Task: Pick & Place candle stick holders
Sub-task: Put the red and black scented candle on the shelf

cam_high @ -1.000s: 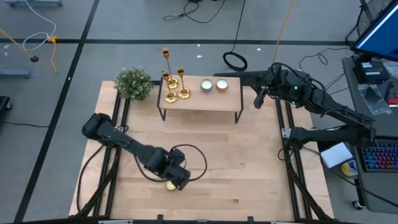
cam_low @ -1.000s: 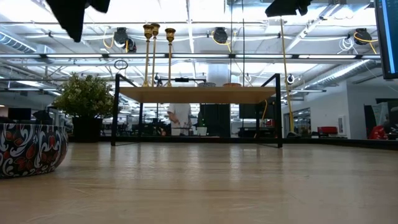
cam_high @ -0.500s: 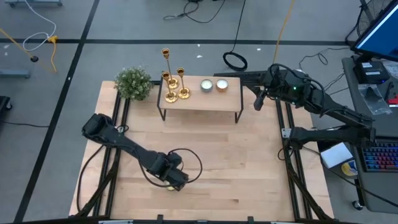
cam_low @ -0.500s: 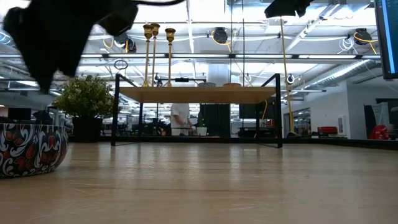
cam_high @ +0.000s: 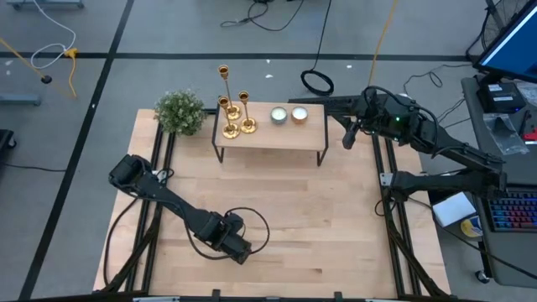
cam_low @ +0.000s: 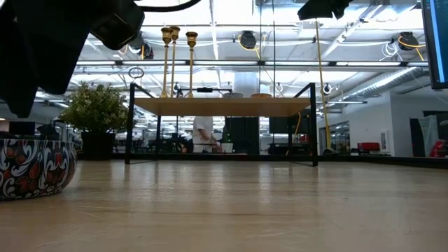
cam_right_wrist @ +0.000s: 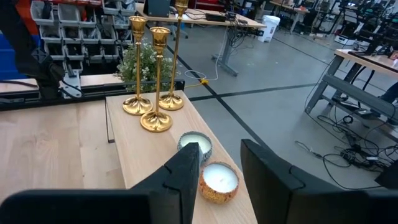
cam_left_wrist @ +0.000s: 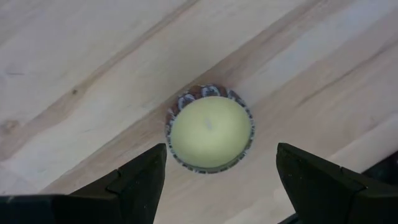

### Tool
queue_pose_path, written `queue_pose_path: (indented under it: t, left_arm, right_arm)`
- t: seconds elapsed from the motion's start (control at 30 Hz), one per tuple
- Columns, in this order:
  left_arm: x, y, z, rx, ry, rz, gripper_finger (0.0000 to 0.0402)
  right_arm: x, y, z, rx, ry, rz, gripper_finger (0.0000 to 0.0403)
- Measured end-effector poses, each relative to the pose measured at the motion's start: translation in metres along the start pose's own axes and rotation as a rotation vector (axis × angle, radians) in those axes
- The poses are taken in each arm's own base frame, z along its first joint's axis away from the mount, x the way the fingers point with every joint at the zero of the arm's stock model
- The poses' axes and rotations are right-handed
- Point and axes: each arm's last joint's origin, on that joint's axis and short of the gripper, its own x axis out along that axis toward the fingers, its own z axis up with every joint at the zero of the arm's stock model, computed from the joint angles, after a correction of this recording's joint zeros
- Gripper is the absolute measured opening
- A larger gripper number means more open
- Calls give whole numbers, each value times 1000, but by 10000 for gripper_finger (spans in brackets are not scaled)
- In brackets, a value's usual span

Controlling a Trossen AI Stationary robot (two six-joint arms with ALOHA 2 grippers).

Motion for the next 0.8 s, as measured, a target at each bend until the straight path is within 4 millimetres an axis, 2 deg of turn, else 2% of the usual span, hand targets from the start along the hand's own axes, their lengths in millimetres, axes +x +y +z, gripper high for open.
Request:
queue_pose_path:
  t: [0.57, 0.8]
  left_arm:
    - [3, -2, 5, -11, -40, -8, 296]
    - [24, -7, 8, -10, 4, 21, 296]
  right_arm:
    - [0, 0, 0, 0, 0, 0, 114]
    - [0, 0, 0, 0, 0, 0, 114]
